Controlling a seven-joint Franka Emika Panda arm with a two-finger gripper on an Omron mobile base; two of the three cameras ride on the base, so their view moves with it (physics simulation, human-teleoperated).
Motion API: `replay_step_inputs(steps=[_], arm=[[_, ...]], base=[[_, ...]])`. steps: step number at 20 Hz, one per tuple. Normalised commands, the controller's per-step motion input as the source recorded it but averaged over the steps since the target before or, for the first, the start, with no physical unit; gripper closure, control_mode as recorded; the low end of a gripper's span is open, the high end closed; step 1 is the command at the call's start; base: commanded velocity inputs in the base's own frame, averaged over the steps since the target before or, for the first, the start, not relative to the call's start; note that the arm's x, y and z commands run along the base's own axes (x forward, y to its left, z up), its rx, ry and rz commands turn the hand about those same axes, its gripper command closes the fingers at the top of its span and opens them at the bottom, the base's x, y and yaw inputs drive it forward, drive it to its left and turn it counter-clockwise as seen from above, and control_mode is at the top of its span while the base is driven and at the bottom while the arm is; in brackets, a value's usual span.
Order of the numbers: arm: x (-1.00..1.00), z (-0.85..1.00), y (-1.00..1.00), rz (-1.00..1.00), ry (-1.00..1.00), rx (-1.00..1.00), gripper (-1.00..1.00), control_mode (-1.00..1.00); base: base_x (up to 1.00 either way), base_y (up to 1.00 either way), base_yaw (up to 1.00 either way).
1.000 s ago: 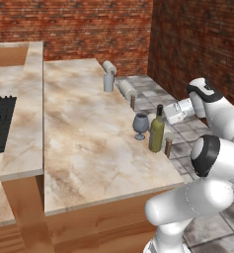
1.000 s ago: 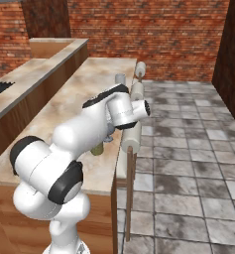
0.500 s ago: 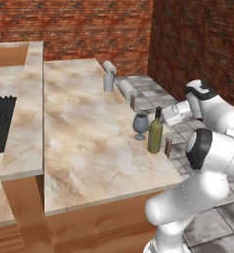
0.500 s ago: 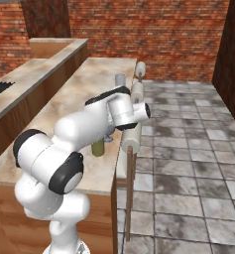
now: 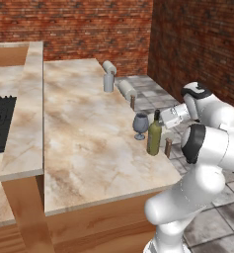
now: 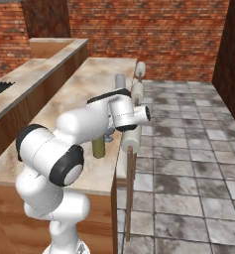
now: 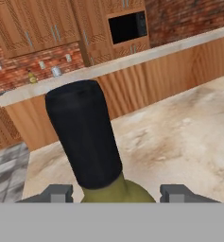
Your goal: There is a wine glass and glass cup on the dining counter. Place the wine bottle next to the wine glass and the juice bottle next to the glass cup.
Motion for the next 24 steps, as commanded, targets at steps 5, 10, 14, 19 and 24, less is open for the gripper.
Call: replay_step_inputs(steps=[5, 10, 14, 19, 24], arm=[[0.1, -0.09, 0.0, 0.02, 0.0, 0.0, 1.0, -1.0], [0.13, -0.01, 0.0, 0.02, 0.0, 0.0, 1.0, -1.0], [0.16, 0.0, 0.0, 0.03, 0.0, 0.0, 1.0, -1.0], [0.11, -0.03, -0.01, 0.03, 0.0, 0.0, 1.0, -1.0], [0.0, -0.21, -0.01, 0.01, 0.0, 0.0, 1.0, -1.0]], base=[[0.0, 0.0, 0.0], [0.0, 0.0, 0.0], [0.0, 0.0, 0.0], [0.0, 0.0, 0.0], [0.0, 0.0, 0.0]])
